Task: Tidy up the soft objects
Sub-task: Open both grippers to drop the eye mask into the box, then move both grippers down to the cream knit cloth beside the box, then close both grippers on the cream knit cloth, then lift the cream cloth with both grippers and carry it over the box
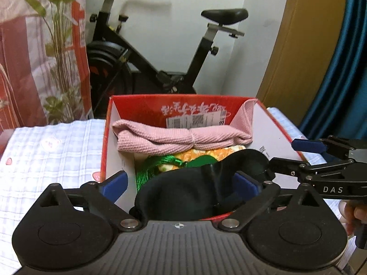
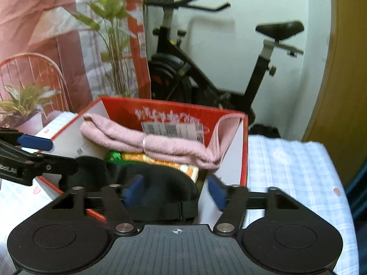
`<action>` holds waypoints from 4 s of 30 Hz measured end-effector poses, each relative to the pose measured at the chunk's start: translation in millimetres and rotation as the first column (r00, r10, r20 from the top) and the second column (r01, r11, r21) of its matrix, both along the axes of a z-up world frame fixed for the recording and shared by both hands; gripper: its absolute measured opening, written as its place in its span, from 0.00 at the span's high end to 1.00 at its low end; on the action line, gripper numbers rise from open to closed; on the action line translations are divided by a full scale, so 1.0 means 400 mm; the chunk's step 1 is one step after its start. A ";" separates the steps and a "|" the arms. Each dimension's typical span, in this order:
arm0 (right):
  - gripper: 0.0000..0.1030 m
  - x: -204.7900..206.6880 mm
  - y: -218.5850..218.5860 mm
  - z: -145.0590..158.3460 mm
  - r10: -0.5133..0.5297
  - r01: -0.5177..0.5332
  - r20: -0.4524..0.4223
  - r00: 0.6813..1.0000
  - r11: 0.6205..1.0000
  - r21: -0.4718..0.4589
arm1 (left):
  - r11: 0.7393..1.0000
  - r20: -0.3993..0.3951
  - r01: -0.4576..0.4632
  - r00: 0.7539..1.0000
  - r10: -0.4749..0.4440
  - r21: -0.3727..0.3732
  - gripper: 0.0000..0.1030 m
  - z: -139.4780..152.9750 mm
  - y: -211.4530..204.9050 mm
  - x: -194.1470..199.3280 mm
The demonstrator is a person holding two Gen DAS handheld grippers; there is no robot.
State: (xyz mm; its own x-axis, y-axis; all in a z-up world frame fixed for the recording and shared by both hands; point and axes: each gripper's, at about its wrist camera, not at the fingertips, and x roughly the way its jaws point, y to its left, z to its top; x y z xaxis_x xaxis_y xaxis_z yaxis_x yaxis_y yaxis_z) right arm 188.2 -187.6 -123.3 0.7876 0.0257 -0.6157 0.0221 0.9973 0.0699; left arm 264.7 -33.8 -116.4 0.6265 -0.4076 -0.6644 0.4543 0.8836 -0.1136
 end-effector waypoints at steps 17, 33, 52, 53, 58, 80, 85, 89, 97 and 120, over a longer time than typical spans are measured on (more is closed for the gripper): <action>0.00 -0.105 0.026 0.056 -0.023 0.017 0.131 0.991 0.999 0.043 | 0.990 0.126 -0.132 0.984 0.125 0.051 0.00 0.044 0.090 -0.124; 0.00 -0.262 0.045 0.000 -0.052 0.040 0.200 0.978 0.997 0.062 | 0.983 0.138 -0.182 0.975 0.176 0.031 0.00 -0.021 0.158 -0.245; 0.00 -0.352 0.102 -0.133 -0.029 0.024 0.129 0.991 0.999 0.039 | 0.976 0.049 -0.215 0.976 0.214 0.026 0.00 -0.133 0.185 -0.293; 0.00 -0.354 0.102 -0.145 -0.032 0.027 0.119 0.992 0.999 0.040 | 0.976 0.043 -0.216 0.976 0.215 0.025 0.00 -0.139 0.186 -0.294; 0.01 -0.359 0.092 -0.201 -0.050 0.046 0.067 0.997 0.998 0.053 | 0.979 0.018 -0.202 0.979 0.201 0.018 0.01 -0.164 0.191 -0.296; 0.41 -0.277 0.074 -0.294 -0.081 0.091 -0.077 0.994 0.986 0.139 | 0.996 -0.123 -0.085 0.989 0.080 -0.031 0.65 -0.274 0.108 -0.188; 0.51 -0.277 0.077 -0.292 -0.066 0.074 -0.053 0.996 0.985 0.157 | 0.995 -0.118 -0.096 0.989 0.091 -0.033 0.69 -0.277 0.114 -0.197; 0.58 -0.287 0.064 -0.296 -0.072 0.077 -0.029 0.997 0.979 0.189 | 0.995 -0.113 -0.099 0.989 0.095 -0.031 0.69 -0.278 0.105 -0.198; 0.59 -0.296 0.071 -0.307 -0.057 0.056 0.000 0.998 0.985 0.162 | 0.992 -0.117 -0.114 0.987 0.107 -0.052 0.68 -0.287 0.114 -0.200; 0.68 -0.345 0.076 -0.198 -0.014 -0.004 0.095 0.995 0.981 0.192 | 0.986 0.010 -0.122 0.992 0.124 -0.118 0.87 -0.154 0.153 -0.283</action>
State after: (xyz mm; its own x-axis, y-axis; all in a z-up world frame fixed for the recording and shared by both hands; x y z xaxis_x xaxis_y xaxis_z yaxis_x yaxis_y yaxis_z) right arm 50.3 -157.1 -202.7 0.8427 0.1315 -0.5221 0.0114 0.9651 0.2615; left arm 151.7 27.4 -177.9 0.6873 -0.4013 -0.6054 0.3460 0.9137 -0.2129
